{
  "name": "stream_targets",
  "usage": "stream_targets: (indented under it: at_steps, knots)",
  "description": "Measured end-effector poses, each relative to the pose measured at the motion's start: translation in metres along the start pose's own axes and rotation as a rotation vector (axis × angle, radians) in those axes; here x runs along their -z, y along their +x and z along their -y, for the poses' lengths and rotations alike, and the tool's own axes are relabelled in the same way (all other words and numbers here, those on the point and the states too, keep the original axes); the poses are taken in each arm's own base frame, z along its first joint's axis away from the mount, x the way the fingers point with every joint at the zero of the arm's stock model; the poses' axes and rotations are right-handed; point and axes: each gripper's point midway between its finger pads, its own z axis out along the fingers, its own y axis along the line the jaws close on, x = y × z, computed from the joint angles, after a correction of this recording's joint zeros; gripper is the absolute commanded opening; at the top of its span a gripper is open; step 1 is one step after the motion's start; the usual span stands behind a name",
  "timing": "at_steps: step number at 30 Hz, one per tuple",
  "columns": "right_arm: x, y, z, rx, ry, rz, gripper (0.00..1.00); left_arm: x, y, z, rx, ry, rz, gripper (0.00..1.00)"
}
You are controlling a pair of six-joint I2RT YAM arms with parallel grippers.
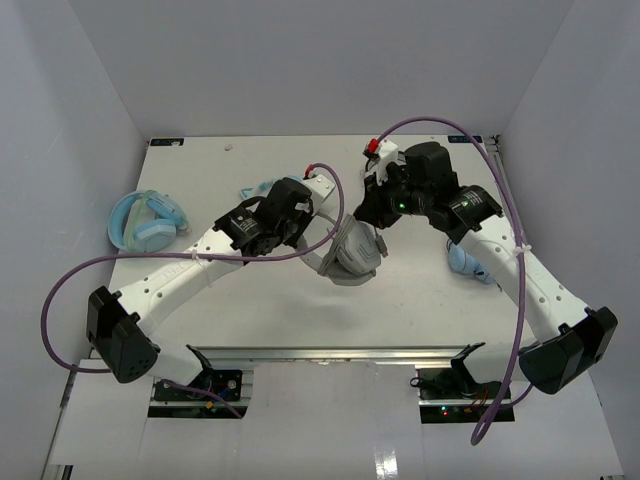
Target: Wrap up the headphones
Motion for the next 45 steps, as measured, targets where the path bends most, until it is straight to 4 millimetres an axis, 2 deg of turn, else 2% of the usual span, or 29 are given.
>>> stream_targets:
  at_steps: [19, 23, 27, 30, 38, 45]
  knots:
    - [-0.012, 0.014, -0.001, -0.1, -0.024, -0.035, 0.13, -0.003, 0.008, -0.021, -0.01, -0.142, -0.03, 0.0]
    - [-0.015, 0.015, -0.001, -0.11, -0.027, -0.03, 0.13, -0.004, 0.015, -0.024, -0.024, -0.165, -0.047, 0.0]
    - [-0.017, 0.014, 0.0, -0.108, -0.025, -0.018, 0.12, -0.004, 0.029, -0.029, -0.059, -0.19, -0.094, 0.0]
    - [-0.018, 0.015, 0.001, -0.11, -0.025, -0.018, 0.08, -0.005, 0.033, -0.029, -0.066, -0.191, -0.105, 0.0]
    - [-0.019, 0.016, 0.0, -0.134, -0.026, 0.011, 0.08, -0.006, 0.033, -0.026, -0.043, -0.182, -0.108, 0.0]
    - [-0.025, 0.029, -0.006, -0.287, -0.047, 0.092, 0.08, -0.02, 0.034, -0.018, 0.044, -0.184, -0.165, 0.0]
